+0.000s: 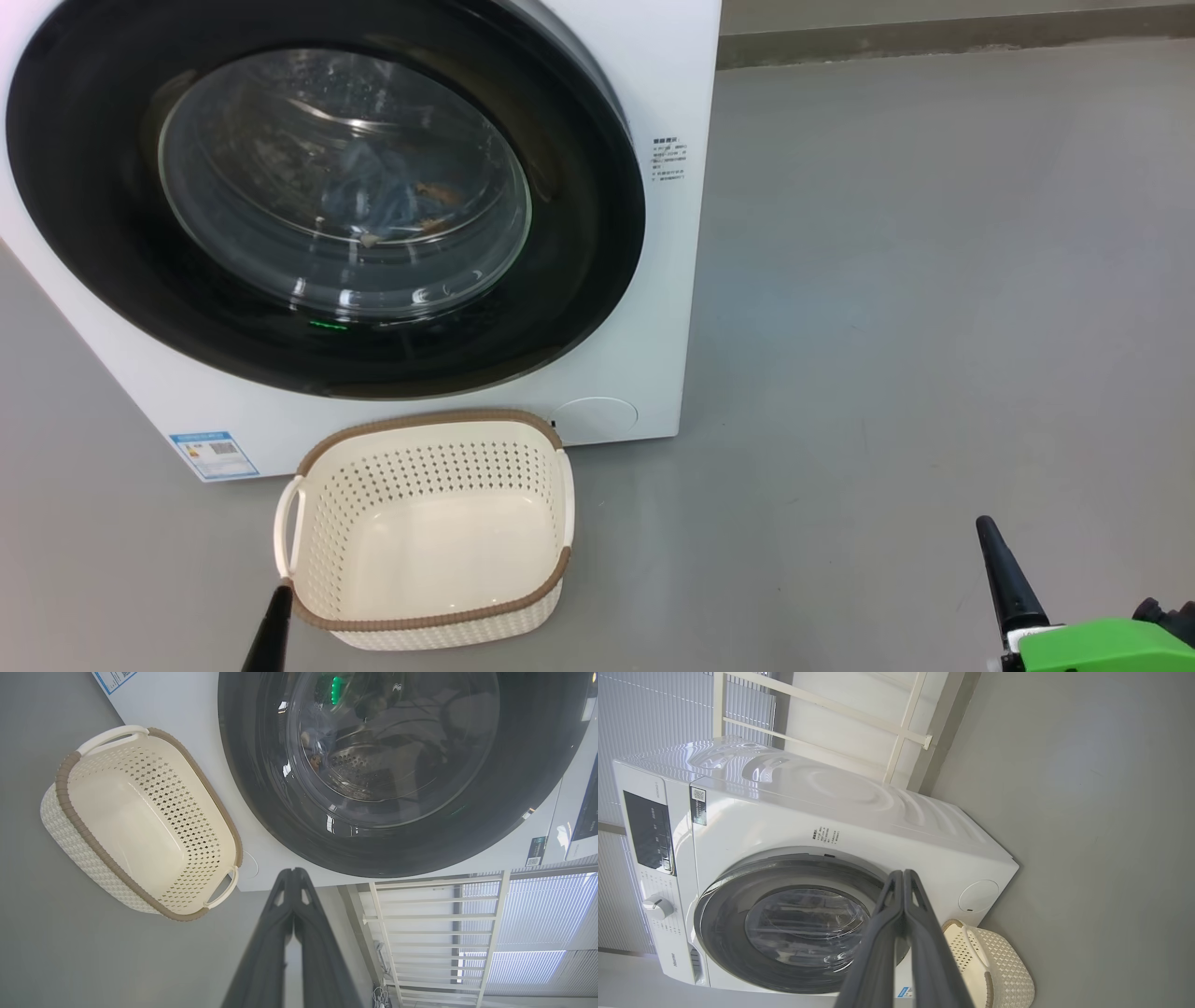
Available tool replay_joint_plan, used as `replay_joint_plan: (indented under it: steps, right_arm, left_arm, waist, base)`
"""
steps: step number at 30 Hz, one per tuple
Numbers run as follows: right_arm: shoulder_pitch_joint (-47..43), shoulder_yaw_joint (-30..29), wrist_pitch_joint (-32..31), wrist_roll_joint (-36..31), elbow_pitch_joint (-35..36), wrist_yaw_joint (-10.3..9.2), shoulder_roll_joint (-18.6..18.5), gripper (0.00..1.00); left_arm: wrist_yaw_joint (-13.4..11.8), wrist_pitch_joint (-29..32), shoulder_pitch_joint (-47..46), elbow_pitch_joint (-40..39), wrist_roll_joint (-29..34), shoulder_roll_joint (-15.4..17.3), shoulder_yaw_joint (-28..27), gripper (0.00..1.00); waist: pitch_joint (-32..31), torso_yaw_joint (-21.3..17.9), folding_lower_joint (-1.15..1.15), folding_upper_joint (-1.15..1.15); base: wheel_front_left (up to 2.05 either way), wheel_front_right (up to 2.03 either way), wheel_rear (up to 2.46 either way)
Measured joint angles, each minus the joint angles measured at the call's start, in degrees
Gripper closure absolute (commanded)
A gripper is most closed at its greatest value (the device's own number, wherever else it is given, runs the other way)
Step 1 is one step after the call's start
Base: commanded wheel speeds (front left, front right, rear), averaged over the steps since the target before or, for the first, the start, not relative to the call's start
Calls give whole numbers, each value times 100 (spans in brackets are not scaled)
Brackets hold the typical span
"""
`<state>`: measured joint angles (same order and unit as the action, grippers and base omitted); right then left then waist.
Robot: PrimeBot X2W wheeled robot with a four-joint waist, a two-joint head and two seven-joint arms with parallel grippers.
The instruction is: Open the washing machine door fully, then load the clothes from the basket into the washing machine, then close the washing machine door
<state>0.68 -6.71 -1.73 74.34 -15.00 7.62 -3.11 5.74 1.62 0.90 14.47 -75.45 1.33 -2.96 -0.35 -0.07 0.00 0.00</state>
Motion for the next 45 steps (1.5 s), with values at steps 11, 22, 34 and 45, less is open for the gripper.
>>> replay_joint_plan:
  steps: [11, 22, 34, 45]
  right_arm:
    - [83, -42, -179, 677, -18, -5, 18, 100]
    - [219, -101, -358, 1361, -34, -5, 33, 100]
    - [320, -113, -432, 1723, -45, -7, 44, 100]
    - [320, -114, -432, 1723, -45, -7, 44, 100]
  left_arm:
    - [62, 192, -211, 33, -626, 3, -70, 100]
    - [110, 363, -355, 53, -1291, 5, -127, 100]
    - [118, 453, -470, 66, -1624, 7, -156, 100]
    - [118, 453, -470, 66, -1624, 7, -156, 100]
  waist:
    - [22, 3, 0, 0]
    - [43, 5, 0, 0]
    - [53, 7, 0, 0]
    - [53, 7, 0, 0]
  base:
    - [0, 0, 0]
    - [0, 0, 0]
    - [0, 0, 0]
    - [0, 0, 0]
